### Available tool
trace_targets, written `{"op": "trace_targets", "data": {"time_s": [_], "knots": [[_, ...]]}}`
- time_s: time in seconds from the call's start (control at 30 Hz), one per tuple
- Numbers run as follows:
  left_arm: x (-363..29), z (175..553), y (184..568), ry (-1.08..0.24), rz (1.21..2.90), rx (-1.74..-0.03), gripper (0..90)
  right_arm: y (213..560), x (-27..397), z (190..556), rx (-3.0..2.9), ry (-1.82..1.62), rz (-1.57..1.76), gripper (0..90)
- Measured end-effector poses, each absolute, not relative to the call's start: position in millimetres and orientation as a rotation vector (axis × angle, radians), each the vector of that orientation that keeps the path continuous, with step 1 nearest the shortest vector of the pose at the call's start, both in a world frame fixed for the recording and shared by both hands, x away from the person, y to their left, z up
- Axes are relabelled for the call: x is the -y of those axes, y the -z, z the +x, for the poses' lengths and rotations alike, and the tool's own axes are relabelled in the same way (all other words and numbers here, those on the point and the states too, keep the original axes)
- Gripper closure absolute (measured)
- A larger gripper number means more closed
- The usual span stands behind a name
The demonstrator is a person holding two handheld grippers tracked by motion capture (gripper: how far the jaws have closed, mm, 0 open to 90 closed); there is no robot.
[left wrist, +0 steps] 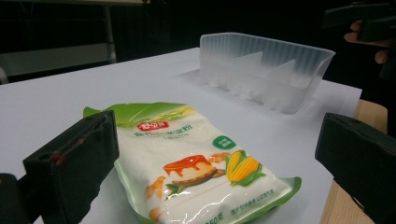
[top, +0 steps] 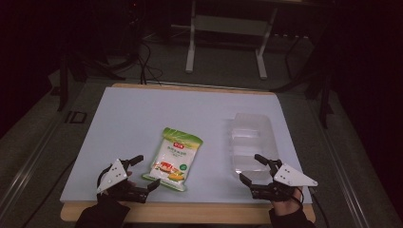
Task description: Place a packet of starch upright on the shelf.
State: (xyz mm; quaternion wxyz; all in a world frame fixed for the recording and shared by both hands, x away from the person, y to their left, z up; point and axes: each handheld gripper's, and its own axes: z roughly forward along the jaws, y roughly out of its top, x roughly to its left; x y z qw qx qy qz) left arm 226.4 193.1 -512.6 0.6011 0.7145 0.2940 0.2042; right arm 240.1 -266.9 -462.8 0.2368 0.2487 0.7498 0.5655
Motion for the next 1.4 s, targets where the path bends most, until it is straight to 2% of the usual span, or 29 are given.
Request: {"op": "trace_targets", "data": {"time_s": [0.33, 0.4, 0.6, 0.73, 0.83, 1.07, 1.4], "knots": [[-192.5, 225.7, 511.5, -0.465, 1.703, -0.645, 0.2, 460.3, 268.3, 238.0, -2.033, -1.555, 0.676, 13.8], [-192.6, 224.9, 510.5, -0.47, 1.768, -0.612, 0.2, 460.1, 266.8, 237.1, -2.044, -1.561, 0.677, 12.4], [-189.6, 225.2, 508.0, -0.367, 1.772, -0.611, 0.2, 459.0, 261.4, 234.2, -2.071, -1.598, 0.658, 11.5], [-185.1, 222.9, 503.9, -0.359, 1.797, -0.604, 0.2, 459.5, 260.4, 233.9, -2.079, -1.589, 0.672, 11.6], [-184.3, 222.9, 498.9, -0.259, 1.782, -0.582, 0.2, 457.7, 261.6, 233.7, -2.074, -1.611, 0.685, 11.6], [-181.0, 223.4, 492.2, -0.21, 1.798, -0.583, 0.2, 453.4, 257.6, 230.4, -2.093, -1.644, 0.661, 10.7], [-175.2, 223.6, 475.9, -0.222, 1.829, -0.552, 0.2, 448.6, 252.2, 224.8, -2.1, -1.686, 0.611, 10.2]]}}
